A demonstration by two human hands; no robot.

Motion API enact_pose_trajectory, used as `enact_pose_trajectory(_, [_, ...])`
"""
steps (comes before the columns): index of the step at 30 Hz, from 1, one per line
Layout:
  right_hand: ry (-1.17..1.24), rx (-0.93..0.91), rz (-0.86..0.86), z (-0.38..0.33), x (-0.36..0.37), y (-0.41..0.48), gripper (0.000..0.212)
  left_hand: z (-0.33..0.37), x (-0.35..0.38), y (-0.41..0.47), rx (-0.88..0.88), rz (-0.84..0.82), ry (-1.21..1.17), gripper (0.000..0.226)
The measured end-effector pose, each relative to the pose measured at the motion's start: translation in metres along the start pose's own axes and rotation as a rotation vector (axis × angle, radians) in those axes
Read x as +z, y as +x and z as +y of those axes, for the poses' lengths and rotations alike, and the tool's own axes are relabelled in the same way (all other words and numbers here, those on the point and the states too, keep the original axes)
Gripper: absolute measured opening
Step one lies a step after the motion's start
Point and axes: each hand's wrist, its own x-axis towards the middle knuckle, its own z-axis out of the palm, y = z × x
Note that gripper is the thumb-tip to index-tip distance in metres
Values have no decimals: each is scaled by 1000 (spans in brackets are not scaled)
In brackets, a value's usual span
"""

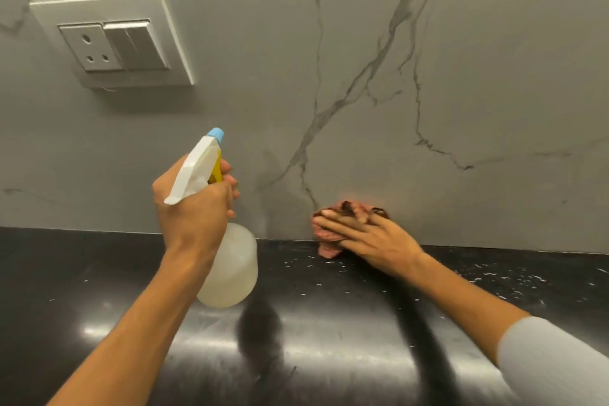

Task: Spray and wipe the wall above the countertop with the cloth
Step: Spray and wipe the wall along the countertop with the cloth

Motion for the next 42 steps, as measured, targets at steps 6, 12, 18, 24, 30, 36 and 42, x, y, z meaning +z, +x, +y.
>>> enact_pose_trajectory(6, [-97,400,208,148,-60,-71,32,22,25,-4,16,-134,-35,33])
enact_pose_trajectory(12, [-80,784,687,222,-106,18,43,51,81,-15,37,-263,-91,34])
enact_pose_trajectory(18, [104,205,277,87,-17,-41,60,58,117,-31,71,-282,-129,38])
enact_pose_trajectory(24, [-6,160,-59,81,24,-176,66,48,115,-37,69,-316,-86,42])
enact_pose_trajectory(30, [-66,577,302,199,-48,-149,52,50,96,-43,66,-327,-114,44])
enact_pose_trajectory(36, [-39,978,857,265,-146,43,47,54,94,-51,24,-211,-197,43])
enact_pose_trajectory(42, [-40,365,512,195,-138,37,41,65,92,-50,38,-208,-177,45])
